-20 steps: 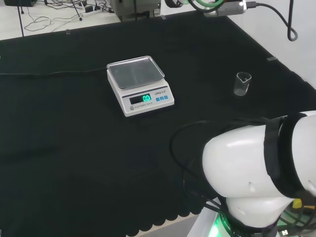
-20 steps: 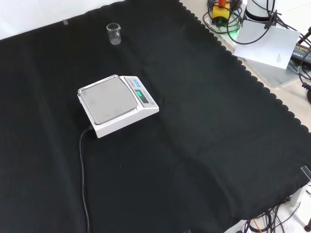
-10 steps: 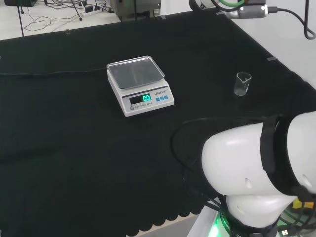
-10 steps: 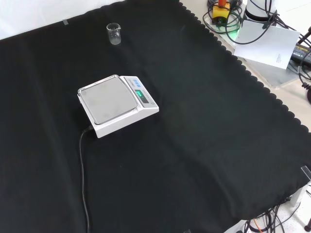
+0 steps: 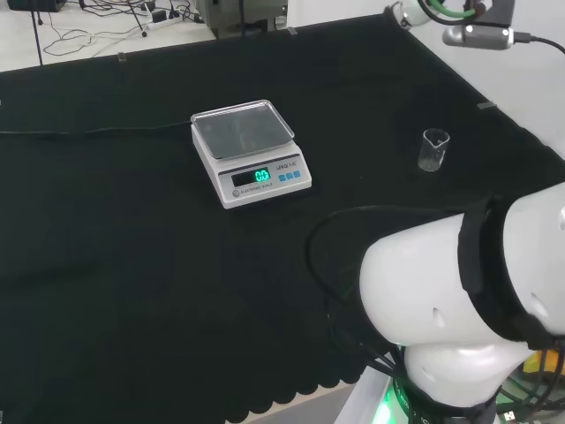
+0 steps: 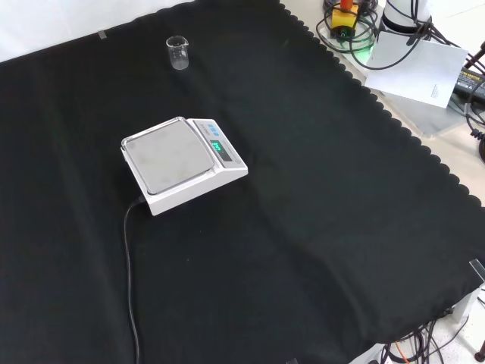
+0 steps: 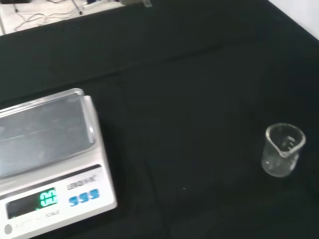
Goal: Pick up the beaker.
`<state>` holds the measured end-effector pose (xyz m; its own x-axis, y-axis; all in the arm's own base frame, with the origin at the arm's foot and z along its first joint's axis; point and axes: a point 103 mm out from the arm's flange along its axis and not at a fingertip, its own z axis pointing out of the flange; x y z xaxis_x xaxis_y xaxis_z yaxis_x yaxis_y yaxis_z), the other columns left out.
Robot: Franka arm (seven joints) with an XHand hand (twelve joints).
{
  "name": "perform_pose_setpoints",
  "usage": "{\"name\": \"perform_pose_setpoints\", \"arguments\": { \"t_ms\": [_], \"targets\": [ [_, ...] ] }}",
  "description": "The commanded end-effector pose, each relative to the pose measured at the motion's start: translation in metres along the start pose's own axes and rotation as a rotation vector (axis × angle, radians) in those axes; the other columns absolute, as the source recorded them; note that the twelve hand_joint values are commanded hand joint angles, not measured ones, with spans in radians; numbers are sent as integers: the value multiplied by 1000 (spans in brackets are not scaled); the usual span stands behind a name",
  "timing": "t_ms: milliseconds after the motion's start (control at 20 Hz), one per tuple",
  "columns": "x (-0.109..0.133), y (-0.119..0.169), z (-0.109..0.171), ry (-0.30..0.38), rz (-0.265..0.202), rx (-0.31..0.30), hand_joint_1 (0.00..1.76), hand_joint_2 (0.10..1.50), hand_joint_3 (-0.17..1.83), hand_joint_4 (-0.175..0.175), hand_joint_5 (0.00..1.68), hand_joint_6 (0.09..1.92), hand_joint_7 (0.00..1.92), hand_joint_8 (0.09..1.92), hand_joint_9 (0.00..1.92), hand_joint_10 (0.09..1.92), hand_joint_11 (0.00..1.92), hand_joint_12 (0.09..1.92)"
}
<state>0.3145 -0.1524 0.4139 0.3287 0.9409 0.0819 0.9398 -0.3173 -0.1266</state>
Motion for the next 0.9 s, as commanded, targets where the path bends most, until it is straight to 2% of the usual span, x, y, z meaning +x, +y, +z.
{"name": "perform_pose_setpoints", "arguments": {
  "t_ms": [50,650,900],
  "targets": [
    [-45,29,29,40,64,36,644,1000,-15,9,450,246,429,613,502,730,0,1432],
    [-81,100,79,112,76,120,652,1003,-15,6,467,250,430,620,502,737,0,1427],
    [-88,126,94,132,78,87,657,1004,-15,3,478,254,430,623,501,739,0,1428]
  ]
}}
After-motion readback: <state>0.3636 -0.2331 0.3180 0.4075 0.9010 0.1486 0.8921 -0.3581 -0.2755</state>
